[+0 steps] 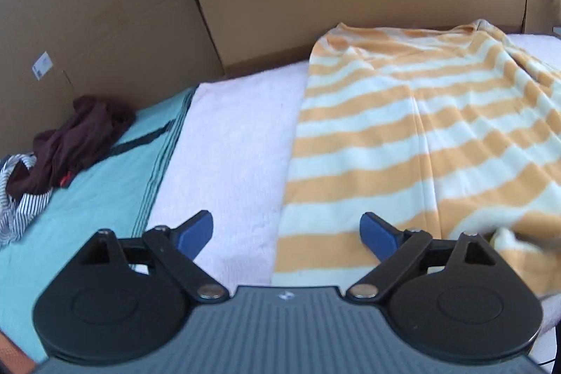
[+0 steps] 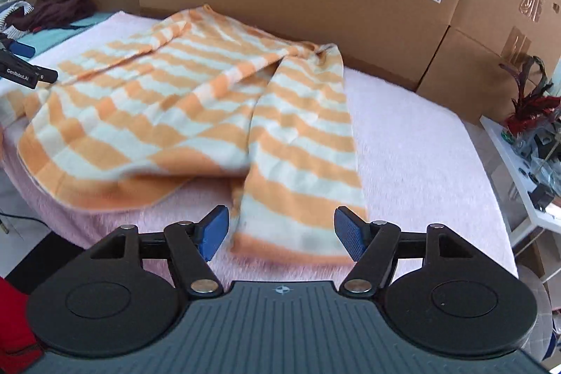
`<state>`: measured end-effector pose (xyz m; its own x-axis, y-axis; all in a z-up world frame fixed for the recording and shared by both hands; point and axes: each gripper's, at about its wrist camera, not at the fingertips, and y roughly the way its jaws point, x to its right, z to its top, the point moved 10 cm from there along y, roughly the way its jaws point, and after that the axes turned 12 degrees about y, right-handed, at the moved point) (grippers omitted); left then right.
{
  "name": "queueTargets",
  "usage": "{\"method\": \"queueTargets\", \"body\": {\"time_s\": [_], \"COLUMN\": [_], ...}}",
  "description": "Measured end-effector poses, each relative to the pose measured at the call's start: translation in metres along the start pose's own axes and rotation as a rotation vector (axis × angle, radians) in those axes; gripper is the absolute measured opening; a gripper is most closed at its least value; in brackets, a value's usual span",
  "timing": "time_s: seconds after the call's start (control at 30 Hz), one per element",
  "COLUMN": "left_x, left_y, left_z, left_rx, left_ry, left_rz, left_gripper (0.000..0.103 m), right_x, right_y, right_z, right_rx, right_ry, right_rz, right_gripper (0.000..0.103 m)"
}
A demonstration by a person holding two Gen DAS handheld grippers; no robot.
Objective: Fold clothes
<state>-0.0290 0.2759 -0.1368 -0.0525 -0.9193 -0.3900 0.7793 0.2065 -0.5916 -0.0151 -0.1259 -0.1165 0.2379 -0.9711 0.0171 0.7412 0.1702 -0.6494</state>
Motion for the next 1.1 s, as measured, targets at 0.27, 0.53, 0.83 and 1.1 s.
{"method": "queueTargets", "body": {"time_s": [0.27,0.53,0.83,1.1], "left_x": [0.000,-0.023,-0.057,-0.022], "left_y": [0.002,0.019,0.024,0.013], "left_z": [0.003,0.007,0.011,0.003], "left_rx": [0.022,-0.030,-0.023,0.007], "left_ry": [-0.055,-0.010,-0.129,-0.018], "left_rz": [0.027,0.187,0.111,0.019], "left_gripper": [0.059,0.011,0.033,0.091], "right_x": [0.028,0.103,0.189,0.180], "right_y": [0.017,-0.015,0.023,0.058], "right_z": [0.000,0.050,0.096,0.065], "right_rx": [0.011,0.198,0.265,0.153], "right_ry": [0.253,0.318,0.381,0.322], "right_rz": [-0.050,-0.276,-0.488,-0.583], "right_gripper": [0.022,0.015,0.016,0.037]}}
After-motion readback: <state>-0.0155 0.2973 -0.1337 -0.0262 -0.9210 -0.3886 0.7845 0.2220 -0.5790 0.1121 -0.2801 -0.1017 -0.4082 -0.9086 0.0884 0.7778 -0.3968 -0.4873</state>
